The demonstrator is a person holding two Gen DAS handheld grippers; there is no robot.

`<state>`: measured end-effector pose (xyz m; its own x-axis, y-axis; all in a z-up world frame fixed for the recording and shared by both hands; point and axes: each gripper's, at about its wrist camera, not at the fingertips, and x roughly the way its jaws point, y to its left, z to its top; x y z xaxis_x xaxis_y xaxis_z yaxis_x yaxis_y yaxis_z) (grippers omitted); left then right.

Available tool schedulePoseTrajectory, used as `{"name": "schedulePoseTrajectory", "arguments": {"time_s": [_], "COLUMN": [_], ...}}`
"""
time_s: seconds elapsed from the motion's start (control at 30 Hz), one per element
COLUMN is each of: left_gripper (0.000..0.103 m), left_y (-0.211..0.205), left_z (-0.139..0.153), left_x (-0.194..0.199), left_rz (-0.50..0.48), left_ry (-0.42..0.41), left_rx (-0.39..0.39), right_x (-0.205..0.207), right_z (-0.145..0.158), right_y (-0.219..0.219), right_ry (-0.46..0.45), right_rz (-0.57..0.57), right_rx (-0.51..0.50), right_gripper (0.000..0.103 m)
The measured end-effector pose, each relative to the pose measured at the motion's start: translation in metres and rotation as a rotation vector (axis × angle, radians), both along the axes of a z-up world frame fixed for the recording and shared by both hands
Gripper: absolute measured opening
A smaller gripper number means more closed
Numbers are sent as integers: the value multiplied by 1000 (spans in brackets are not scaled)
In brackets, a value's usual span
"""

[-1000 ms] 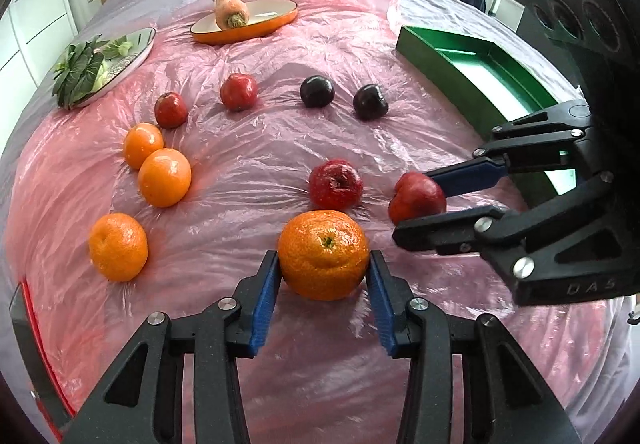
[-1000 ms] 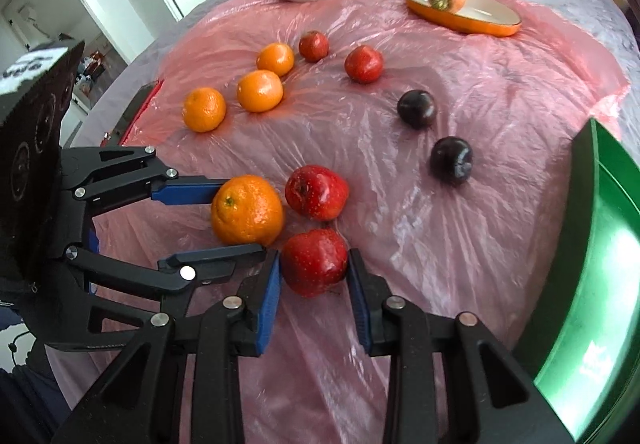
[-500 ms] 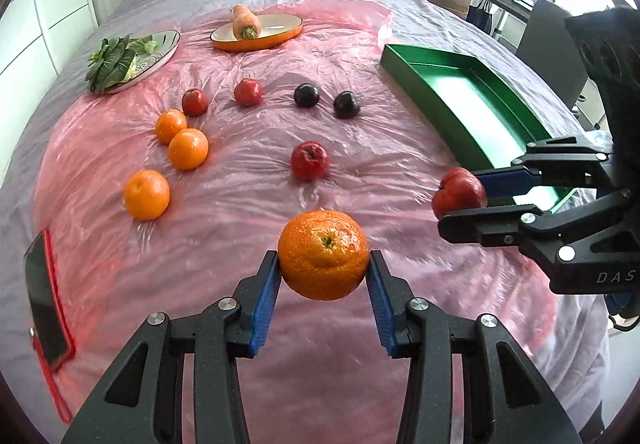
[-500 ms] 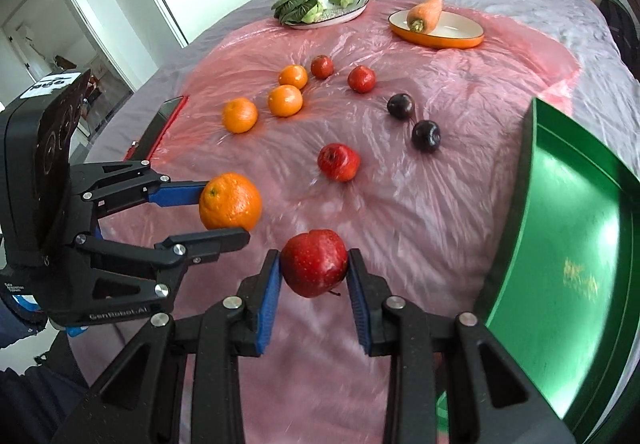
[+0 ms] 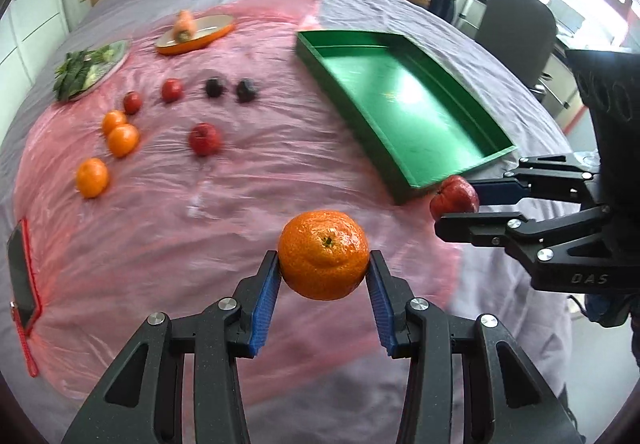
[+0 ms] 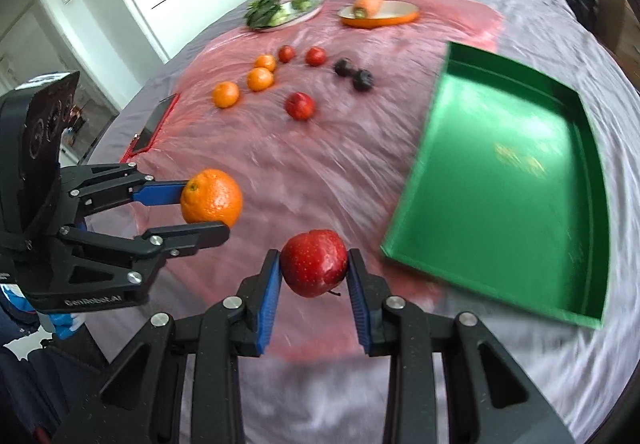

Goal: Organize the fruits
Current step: 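Carry the orange and apple over the green tray with both grippers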

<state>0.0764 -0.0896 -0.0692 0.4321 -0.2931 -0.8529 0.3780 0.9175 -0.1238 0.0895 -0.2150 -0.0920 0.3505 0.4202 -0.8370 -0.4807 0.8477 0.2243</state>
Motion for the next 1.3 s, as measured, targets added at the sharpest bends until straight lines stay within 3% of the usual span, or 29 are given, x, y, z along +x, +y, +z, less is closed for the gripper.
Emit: {"name": "schedulePoseTrajectory", "arguments": {"time_s": [0.33,0.53,0.7,0.97,1.13,1.3], "left_gripper": [38,38,38,38,38,38], "left_y": [-79,-121,-141,-147,-150,-142], "left_z": [5,16,17,-5,-22,-39], "left_x": [-12,24,77,171,216,249], "left_rz": [-133,-134,-80,26,53,94], "left_ry": [23,-18,-43,-31,-29,-10], "left_rx": [-15,2,24,35,56,47], "right_x": [-24,0,45,144,208,247], "right_z": [-9,0,6,-1,-16,-32], "right_y": [-83,-119,-127,-137,-145,-149], "right_ry": [10,-37,-78,-119,-112,-95], "right_rz": [-148,-219,-243,-315,-379,-414], "right_rx": [-30,-35,-34,-42,-46,-32], "right_gripper": [51,51,51,51,51,51]}}
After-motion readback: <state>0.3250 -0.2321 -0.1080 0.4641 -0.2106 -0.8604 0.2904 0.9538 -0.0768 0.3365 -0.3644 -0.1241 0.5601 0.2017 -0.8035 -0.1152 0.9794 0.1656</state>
